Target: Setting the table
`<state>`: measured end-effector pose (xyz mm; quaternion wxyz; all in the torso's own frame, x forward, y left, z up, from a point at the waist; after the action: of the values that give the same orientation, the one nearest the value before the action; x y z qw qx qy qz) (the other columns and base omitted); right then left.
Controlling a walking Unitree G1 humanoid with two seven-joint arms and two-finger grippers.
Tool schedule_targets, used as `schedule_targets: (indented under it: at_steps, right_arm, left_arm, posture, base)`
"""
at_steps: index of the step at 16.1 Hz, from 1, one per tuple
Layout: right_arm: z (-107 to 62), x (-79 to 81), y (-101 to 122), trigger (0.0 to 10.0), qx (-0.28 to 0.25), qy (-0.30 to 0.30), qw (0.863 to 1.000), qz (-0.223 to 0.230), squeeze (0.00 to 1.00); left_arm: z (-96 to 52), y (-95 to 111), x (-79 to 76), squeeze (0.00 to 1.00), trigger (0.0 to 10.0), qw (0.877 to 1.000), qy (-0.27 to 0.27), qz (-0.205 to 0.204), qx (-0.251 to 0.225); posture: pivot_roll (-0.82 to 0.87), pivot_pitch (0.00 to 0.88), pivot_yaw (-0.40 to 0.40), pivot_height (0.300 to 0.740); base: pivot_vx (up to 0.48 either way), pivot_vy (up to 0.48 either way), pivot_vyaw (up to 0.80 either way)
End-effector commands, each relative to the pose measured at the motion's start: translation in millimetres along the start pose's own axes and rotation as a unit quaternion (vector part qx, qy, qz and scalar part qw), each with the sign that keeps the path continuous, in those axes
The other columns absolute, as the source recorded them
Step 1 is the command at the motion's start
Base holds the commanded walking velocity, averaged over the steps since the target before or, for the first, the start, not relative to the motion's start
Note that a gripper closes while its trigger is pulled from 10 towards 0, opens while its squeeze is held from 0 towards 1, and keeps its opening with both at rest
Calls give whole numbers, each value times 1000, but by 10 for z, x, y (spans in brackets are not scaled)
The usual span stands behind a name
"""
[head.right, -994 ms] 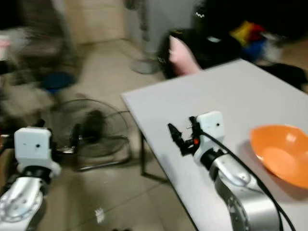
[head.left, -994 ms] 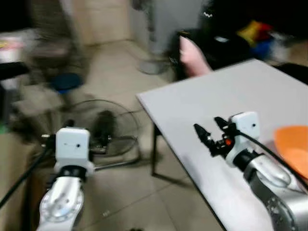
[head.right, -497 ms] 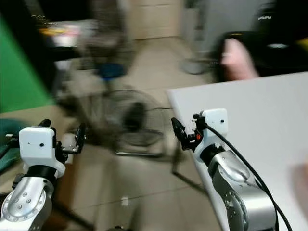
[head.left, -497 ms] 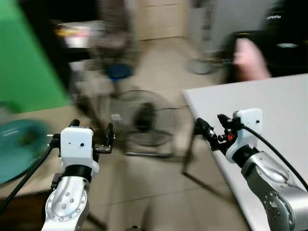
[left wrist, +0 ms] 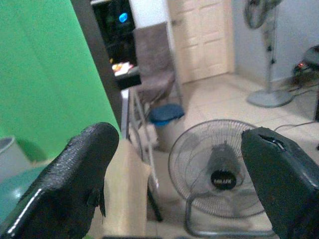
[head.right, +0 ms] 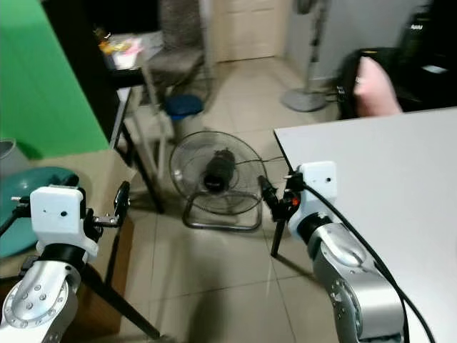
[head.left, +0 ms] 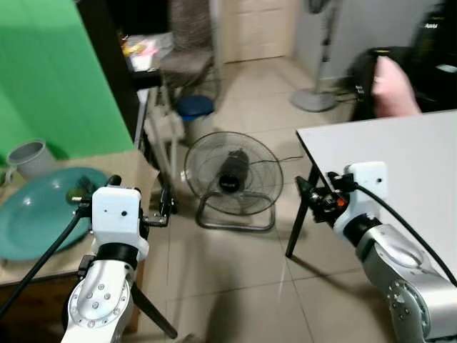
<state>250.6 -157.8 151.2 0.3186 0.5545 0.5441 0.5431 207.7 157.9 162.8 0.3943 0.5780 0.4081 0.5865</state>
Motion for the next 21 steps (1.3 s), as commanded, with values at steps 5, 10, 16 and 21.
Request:
schedule_targets:
  at_steps: [5,10,16,21]
  right_arm:
    - [65,47,39,10000,-20,2,999,33,0]
    - [76,120,-10,10000,9,49,996,67,0]
    - [119,104,-37,10000,27,56,997,55,0]
    - [148,199,-11,10000,32,89,994,54,0]
  left_arm:
    - [-12,-19,76,0,10000,1000,7,22,6]
    - [-8,-18,97,0,10000,1000,9,24,6]
    - [21,-12,117,0,10000,1000,16,12,6]
    - [26,8,149,0,10000,1000,25,2,0]
  posture:
    - [-59,0,30,740]
    - [-52,0,18,740]
    - [-52,12,21,740]
    - [-52,12,14,740]
  base:
    - [0,419,0]
    - [0,417,0]
    - [0,201,0]
    - [164,0,320]
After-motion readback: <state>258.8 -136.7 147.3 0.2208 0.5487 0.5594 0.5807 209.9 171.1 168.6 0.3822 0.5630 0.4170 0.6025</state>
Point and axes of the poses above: a point about 5 cm out from each wrist's last joint towards the gripper, its own z axis pointing out of the wrist towards the gripper, its own y axis along the axis of the wrist's last joint, x = y × z, the point moved 1 cm from there along z, pointing out of the wrist towards the gripper, and after that the axes turned 11 degrees about z, right-handed, at the moved point
